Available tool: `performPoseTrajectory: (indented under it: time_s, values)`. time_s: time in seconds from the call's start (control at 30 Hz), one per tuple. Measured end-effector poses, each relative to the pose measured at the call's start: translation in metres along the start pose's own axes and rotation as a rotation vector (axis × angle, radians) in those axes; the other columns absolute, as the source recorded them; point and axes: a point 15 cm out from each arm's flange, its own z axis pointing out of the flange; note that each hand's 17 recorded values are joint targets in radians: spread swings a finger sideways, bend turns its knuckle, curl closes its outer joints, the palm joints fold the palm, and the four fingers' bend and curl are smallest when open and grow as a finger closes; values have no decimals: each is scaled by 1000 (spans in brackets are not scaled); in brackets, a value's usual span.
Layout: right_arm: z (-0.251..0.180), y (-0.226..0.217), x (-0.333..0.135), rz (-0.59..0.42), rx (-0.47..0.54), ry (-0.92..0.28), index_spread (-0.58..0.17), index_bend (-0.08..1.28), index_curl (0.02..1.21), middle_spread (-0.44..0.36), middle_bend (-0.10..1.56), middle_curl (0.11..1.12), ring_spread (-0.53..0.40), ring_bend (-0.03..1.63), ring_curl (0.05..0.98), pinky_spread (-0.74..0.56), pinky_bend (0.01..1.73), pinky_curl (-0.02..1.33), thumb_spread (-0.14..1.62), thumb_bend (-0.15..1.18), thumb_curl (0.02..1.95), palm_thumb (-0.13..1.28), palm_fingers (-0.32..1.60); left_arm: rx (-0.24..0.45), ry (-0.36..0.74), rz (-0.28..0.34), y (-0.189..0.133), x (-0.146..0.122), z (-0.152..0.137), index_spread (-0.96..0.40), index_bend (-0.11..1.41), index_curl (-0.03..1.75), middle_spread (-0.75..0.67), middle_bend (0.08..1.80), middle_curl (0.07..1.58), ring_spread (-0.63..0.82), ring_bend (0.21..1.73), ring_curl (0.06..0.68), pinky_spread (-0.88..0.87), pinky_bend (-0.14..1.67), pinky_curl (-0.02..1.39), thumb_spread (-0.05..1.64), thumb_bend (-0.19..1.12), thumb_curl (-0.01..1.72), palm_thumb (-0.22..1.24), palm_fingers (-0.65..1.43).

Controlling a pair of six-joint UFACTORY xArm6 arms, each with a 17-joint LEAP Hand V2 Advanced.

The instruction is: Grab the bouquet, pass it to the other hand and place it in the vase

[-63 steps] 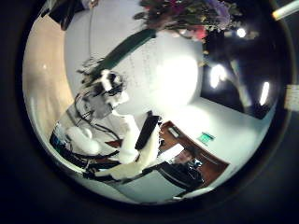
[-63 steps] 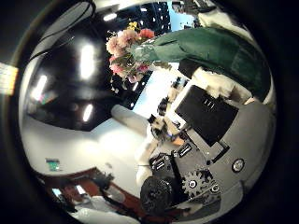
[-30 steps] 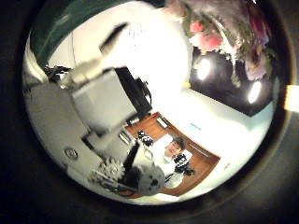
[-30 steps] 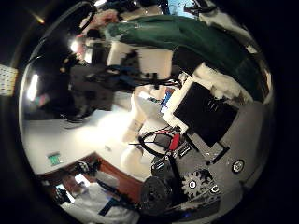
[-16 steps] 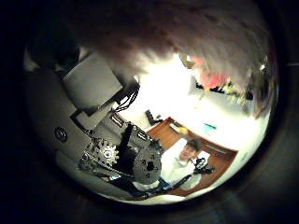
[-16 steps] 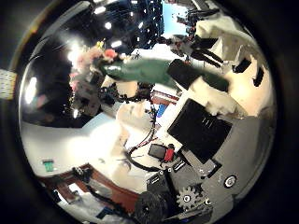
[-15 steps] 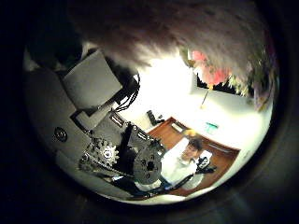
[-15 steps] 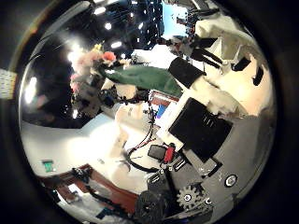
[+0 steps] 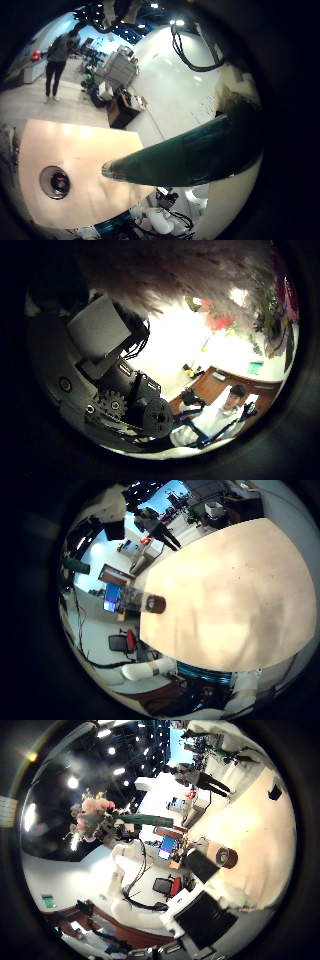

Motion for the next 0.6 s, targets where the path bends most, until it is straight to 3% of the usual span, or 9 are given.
performPoseTrajectory:
  time_s: [0.2, 0.6]
  values:
    - [-2, -9, -2, 2, -21, 7, -390, 237, 402, -14, 496, 366, 113, 861, 319, 338, 999, 510, 968, -36, 575, 605, 21, 17, -158, 12, 11, -27, -27, -635, 882, 976, -424, 1298, 798, -380, 1517, 573, -445, 1466, 682, 1052, -8, 714, 933, 1118]
    - [5, -17, -2, 26, -45, -5, -389, 173, 359, 24, 386, 337, 188, 775, 259, 468, 872, 402, 988, -27, 502, 601, 82, 10, -166, -67, 37, -79, -36, -654, 847, 1038, -421, 1303, 788, -381, 1519, 568, -455, 1443, 727, 1052, -9, 739, 930, 1122]
